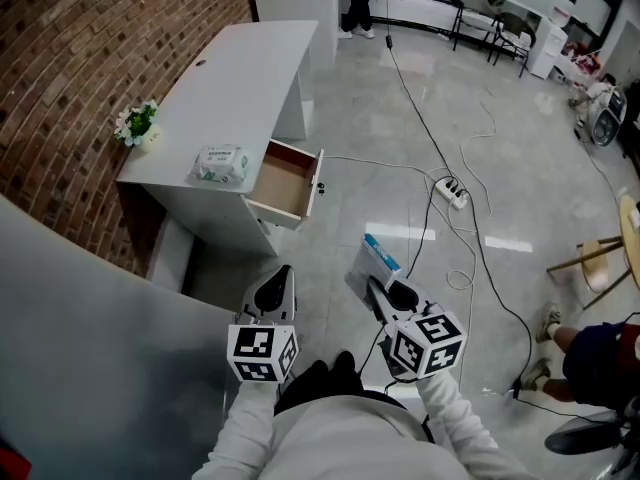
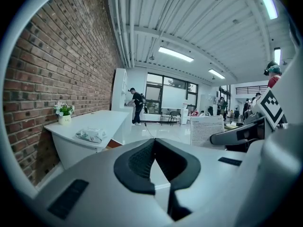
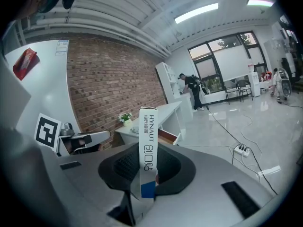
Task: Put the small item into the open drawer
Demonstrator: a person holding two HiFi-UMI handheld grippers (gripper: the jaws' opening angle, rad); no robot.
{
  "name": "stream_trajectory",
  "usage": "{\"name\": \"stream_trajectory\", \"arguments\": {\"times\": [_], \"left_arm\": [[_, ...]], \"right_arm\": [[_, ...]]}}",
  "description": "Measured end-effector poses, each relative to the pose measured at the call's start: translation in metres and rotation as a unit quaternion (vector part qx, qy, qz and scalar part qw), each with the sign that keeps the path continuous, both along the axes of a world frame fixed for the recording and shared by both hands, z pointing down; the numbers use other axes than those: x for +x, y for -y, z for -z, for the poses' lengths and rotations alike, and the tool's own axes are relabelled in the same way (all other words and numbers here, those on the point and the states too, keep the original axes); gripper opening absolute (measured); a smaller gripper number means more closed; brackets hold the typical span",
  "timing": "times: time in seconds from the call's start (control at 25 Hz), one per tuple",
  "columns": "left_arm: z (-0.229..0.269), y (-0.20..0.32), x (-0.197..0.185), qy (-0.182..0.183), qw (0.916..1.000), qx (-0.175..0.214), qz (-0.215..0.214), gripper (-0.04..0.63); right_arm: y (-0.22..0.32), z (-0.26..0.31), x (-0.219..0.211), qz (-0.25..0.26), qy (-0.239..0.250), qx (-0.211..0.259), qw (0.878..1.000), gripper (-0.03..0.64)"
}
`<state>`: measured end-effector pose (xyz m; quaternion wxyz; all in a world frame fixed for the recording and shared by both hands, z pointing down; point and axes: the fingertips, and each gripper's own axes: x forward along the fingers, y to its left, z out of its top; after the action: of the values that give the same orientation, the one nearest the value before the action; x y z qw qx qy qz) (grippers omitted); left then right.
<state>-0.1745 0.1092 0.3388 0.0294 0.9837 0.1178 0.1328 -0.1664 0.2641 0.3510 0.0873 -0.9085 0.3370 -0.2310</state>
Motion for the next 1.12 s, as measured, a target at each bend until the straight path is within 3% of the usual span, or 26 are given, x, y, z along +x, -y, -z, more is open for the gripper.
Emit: {"name": "stream_trajectory", "arguments": {"times": [0.52,1.12], "left_arm": [[-0.01,-0.007,0.039,0.018,0.9997,0.012,0.006,0.017],[-0.032,0.055,0.187,0.04,0.9991,0.001,0.009,0.017]], "right_arm": [[0.001,-0.013,0.04,0.016,0.022,0.001,1.0,0.095],[0.067,-0.027,0.18,0.029,0.032,-0.021,0.999,0.096]]}}
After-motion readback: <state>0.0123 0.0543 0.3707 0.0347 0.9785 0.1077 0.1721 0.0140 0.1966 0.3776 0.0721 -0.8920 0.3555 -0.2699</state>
